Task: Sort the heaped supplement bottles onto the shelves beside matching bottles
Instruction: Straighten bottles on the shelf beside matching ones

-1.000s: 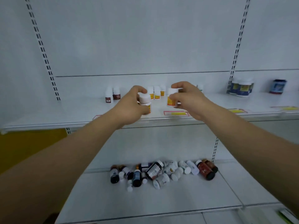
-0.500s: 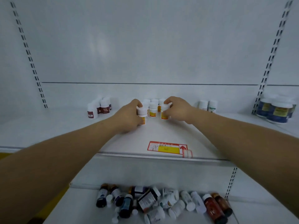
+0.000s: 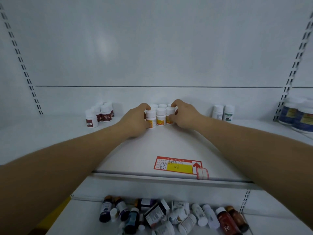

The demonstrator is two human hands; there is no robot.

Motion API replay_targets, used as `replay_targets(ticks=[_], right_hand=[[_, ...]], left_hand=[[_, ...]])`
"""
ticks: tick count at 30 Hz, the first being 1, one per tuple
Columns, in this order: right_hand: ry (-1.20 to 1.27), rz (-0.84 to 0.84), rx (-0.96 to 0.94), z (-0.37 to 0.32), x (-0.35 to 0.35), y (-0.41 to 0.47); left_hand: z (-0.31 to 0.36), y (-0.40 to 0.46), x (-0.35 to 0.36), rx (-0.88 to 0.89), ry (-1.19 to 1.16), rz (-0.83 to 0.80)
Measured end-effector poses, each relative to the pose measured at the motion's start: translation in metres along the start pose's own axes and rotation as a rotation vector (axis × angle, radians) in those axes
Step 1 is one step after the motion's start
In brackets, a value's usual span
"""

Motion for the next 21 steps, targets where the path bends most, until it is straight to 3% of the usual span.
replay_targets(ticks=[10,15,21], right_hand=[[-0.180,-0.031,-0.065,-0.038,-0.028,-0.030],[-0.305,-0.044,-0.114,-0.083,-0.021,-0.081],[-0.286,-0.058,-0.137,-0.143,0.014,-0.153]], left_hand=[[0.007,-0.045,-0.029,-0.063,0.043,-0.103],[0.011,-0.114,-0.056,0.001,0.109,-0.134],[-0.013,-0.218,-0.085,0.101,0.166,-0.172]])
Point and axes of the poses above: each hand's wrist, its own y-axis towards the middle knuckle, its own x-axis out of the palm, z = x × y, the point moved 4 cm from there along y, towards the middle knuckle
